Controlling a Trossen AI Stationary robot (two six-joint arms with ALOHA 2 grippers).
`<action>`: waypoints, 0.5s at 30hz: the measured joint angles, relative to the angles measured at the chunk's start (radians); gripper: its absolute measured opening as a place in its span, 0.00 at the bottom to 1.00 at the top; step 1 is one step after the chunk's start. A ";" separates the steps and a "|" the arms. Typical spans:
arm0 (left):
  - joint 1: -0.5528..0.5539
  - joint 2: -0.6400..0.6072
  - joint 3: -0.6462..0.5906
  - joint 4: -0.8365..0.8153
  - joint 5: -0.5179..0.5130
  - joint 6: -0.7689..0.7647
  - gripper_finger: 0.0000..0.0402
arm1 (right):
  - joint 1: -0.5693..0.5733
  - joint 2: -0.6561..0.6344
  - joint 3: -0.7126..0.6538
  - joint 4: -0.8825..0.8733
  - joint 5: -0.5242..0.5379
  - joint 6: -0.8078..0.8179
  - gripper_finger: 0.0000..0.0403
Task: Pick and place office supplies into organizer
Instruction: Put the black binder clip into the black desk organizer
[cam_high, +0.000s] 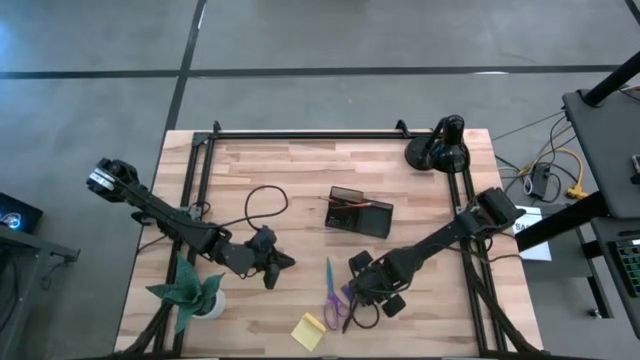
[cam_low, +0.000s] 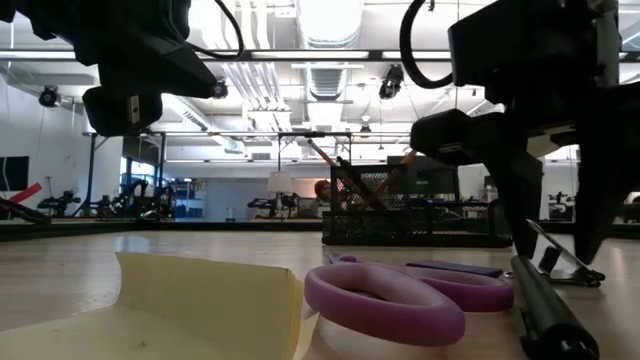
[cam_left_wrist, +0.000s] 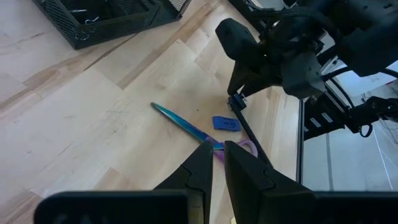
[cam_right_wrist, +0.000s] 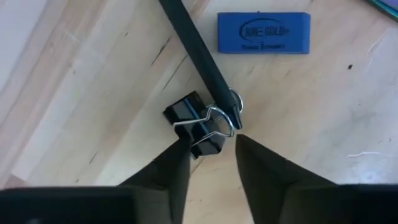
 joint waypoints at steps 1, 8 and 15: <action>0.000 0.000 0.000 -0.001 0.000 0.000 0.06 | 0.000 0.000 0.000 0.000 0.000 0.000 0.28; 0.001 0.000 -0.001 -0.001 0.000 0.000 0.06 | 0.000 -0.004 0.002 -0.002 0.000 0.001 0.10; 0.001 0.000 -0.001 0.001 0.000 0.000 0.06 | 0.000 -0.011 0.001 0.004 0.007 -0.013 0.11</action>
